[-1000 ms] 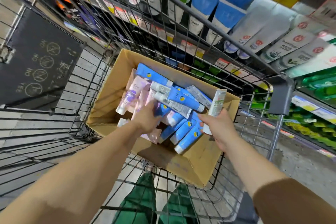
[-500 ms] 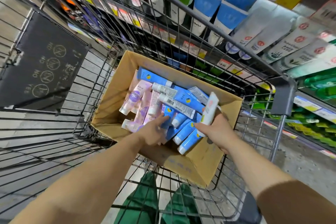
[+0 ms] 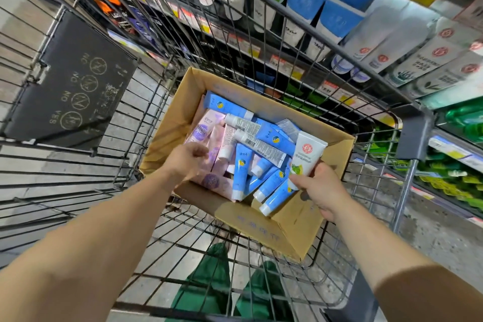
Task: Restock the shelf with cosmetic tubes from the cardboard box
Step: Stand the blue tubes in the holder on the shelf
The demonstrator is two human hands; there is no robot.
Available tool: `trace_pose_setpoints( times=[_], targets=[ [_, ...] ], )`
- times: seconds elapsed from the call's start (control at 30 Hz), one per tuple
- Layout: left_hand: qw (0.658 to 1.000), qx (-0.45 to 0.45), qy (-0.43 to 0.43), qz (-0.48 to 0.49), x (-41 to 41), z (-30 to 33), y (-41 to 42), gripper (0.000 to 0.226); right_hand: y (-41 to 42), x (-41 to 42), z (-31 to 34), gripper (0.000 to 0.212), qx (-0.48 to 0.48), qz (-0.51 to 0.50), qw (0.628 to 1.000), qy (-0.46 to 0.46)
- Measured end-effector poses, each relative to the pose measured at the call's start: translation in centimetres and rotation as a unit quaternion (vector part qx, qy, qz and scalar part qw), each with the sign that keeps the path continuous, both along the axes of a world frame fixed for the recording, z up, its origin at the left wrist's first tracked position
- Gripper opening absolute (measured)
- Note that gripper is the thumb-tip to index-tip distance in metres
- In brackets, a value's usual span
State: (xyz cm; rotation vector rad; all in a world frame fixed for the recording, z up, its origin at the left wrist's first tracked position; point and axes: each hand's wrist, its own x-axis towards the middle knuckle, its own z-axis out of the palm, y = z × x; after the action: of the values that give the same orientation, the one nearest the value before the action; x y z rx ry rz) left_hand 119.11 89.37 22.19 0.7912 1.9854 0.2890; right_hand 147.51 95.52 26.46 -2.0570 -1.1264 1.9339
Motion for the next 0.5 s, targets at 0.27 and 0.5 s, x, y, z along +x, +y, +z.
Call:
trace_pose_setpoints(
  times=[0.27, 0.5],
  targets=[
    [0.961, -0.172, 0.084, -0.201, -0.4, 0.1, -1.2, 0.049, -0.3, 0.0, -0.1, 0.027, 0.000, -0.003, 1.000, 0.006],
    [0.961, -0.178, 0.004, -0.212, 2.0, 0.3, -1.2, 0.038, -0.3, 0.0, 0.0, 0.027, 0.004, 0.000, 1.000, -0.003]
  ],
)
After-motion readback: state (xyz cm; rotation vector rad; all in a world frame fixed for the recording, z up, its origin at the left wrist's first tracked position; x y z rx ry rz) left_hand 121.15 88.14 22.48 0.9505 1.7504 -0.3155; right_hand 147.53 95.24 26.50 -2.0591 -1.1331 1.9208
